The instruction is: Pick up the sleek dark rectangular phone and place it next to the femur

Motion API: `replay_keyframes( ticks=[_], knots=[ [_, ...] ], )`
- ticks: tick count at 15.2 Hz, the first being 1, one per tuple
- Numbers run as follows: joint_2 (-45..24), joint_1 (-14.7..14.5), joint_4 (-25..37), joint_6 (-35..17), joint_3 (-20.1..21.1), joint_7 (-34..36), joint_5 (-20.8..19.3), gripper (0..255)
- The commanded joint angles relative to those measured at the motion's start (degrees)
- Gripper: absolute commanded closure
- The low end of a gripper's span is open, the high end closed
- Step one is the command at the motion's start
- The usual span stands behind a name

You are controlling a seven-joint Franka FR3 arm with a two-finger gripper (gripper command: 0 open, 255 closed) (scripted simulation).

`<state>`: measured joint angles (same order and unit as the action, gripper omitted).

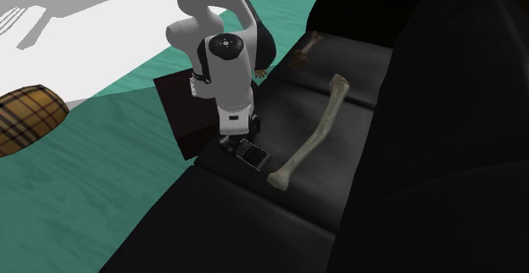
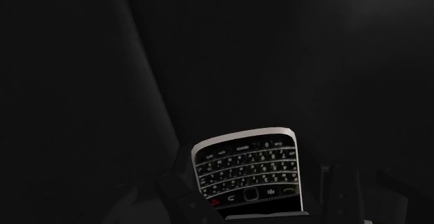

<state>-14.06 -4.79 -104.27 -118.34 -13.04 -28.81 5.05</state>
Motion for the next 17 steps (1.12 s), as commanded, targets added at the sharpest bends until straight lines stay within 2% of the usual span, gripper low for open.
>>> replay_keyframes(
  ticks=[1,17],
  knots=[
    [0.57,-0.05,0.70,1.27,-0.05,0.18,-0.19,255],
    [3.02,-0.06,9.89,12.81,-0.30,0.96,-1.07,255]
  ],
)
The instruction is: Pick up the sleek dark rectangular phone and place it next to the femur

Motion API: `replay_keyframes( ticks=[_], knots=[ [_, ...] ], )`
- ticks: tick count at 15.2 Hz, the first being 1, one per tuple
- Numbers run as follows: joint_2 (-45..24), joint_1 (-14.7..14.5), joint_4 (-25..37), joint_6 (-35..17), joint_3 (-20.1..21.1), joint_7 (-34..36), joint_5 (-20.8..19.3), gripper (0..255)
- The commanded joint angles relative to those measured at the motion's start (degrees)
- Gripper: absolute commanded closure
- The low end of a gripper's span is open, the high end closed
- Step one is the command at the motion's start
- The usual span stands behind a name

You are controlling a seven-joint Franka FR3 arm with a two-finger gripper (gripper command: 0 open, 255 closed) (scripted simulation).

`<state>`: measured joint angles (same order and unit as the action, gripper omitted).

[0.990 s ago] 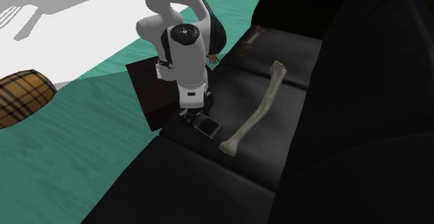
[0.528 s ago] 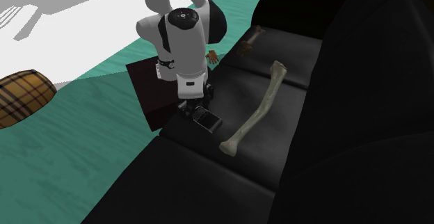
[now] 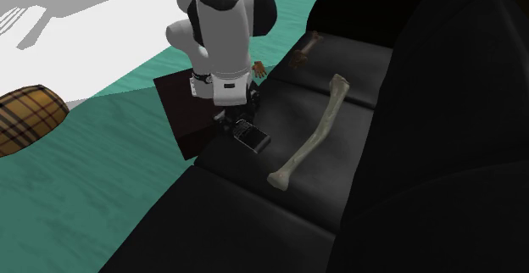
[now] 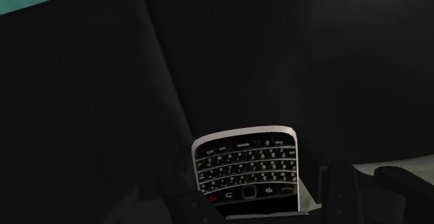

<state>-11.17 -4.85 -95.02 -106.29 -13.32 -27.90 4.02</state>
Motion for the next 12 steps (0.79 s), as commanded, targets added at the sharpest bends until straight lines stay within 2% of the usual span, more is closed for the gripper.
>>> replay_keyframes(
  ticks=[1,6,12],
  knots=[
    [0.16,0.01,1.03,1.21,-0.02,0.08,-0.06,255],
    [9.68,-3.28,-11.01,-1.72,1.92,5.58,-2.39,255],
    [19.66,-6.27,-22.50,-3.48,5.45,12.66,-3.99,255]
  ],
)
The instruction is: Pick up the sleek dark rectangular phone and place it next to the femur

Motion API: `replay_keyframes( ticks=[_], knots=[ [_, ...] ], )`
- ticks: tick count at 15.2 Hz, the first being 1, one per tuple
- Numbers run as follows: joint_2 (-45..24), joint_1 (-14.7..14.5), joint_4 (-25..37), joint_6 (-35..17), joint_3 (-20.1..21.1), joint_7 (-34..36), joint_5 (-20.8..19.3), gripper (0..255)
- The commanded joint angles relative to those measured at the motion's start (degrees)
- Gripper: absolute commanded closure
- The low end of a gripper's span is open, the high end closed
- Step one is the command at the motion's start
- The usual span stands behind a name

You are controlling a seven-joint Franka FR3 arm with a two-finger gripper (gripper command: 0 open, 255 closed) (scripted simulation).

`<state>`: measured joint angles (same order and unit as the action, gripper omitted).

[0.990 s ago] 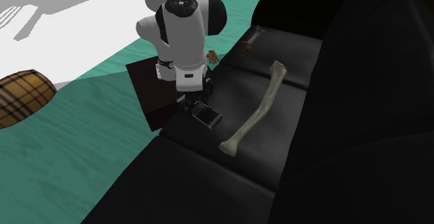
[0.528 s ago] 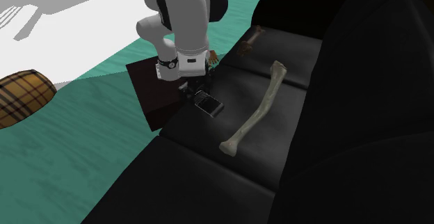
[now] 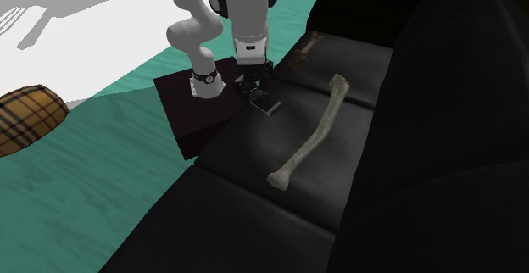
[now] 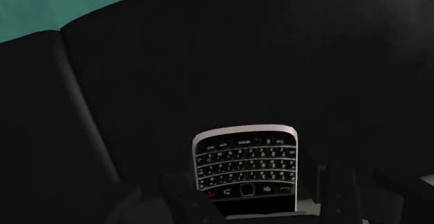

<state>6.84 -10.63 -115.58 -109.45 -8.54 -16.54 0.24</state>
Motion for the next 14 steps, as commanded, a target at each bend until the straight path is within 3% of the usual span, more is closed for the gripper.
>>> replay_keyframes(
  ticks=[1,14],
  knots=[
    [3.19,-0.95,-3.59,-0.47,1.34,2.51,-0.32,255],
    [19.52,-7.33,-19.18,0.02,12.14,18.33,2.43,255]
  ],
)
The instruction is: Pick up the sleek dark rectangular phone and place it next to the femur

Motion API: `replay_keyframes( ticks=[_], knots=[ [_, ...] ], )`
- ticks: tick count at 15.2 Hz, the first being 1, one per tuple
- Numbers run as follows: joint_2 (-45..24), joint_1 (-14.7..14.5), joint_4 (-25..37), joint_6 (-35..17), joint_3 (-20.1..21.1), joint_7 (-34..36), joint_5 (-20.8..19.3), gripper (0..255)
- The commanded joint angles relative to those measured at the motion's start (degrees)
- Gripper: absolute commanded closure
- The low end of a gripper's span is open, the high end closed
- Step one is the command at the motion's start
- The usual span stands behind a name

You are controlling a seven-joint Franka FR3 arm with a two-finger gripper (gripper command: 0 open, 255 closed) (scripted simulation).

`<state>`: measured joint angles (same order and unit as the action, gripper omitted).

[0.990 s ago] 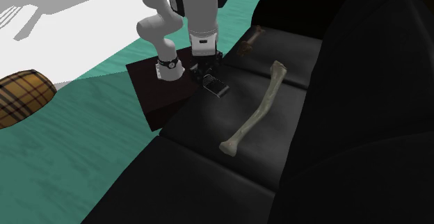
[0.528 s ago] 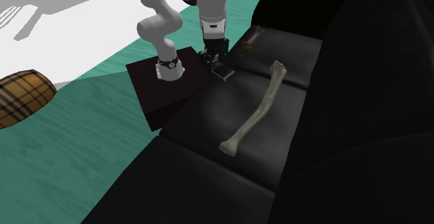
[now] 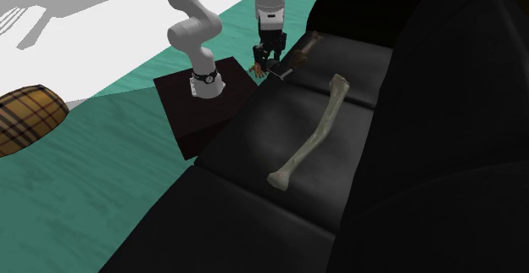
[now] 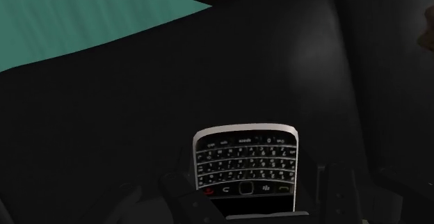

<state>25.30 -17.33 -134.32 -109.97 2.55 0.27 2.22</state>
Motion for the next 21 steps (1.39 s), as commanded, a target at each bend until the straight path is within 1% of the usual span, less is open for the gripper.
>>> replay_keyframes(
  ticks=[1,8,16,21],
  knots=[
    [2.01,-1.20,-1.19,0.70,2.00,2.76,0.94,255],
    [7.03,-5.61,-4.59,1.82,9.05,11.83,5.02,255],
    [8.80,-10.53,-4.51,2.61,17.81,22.68,10.04,255],
    [8.18,-10.70,-7.90,-1.40,18.51,22.58,10.52,255]
  ],
)
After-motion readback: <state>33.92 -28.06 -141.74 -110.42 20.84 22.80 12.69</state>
